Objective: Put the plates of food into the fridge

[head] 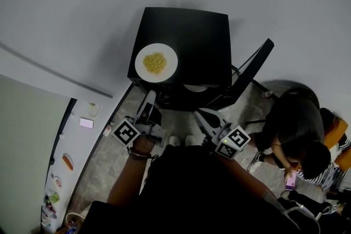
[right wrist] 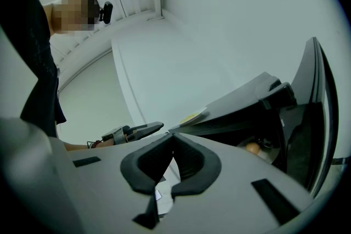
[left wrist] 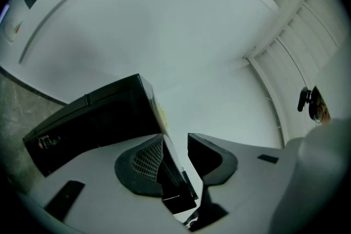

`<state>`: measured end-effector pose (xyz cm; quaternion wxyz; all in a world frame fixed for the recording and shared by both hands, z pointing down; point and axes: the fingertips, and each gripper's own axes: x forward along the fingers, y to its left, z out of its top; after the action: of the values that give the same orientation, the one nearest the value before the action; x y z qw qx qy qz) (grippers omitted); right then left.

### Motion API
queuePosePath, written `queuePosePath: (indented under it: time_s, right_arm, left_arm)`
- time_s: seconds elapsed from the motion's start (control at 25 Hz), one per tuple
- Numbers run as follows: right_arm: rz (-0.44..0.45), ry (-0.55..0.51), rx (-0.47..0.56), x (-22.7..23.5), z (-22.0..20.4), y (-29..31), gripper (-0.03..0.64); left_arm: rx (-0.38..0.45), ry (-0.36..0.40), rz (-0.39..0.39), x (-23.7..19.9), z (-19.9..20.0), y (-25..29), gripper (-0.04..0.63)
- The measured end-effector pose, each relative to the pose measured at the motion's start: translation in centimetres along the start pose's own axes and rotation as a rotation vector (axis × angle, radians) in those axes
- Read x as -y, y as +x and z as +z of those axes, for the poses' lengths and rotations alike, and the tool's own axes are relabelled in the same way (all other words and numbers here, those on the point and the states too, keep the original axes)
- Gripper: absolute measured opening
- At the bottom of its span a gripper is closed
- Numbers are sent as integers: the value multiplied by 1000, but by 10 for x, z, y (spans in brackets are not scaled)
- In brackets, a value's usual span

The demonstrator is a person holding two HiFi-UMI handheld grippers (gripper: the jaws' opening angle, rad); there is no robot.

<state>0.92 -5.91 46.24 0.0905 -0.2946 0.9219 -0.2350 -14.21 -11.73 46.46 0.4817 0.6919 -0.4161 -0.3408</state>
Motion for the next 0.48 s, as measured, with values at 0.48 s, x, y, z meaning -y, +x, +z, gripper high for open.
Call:
queuePosePath:
  time_s: [0.48]
  right_arm:
    - [-19, 6, -1, 8, -2, -1, 25]
  left_arm:
    - [28, -175, -14, -8, 15, 33, 201]
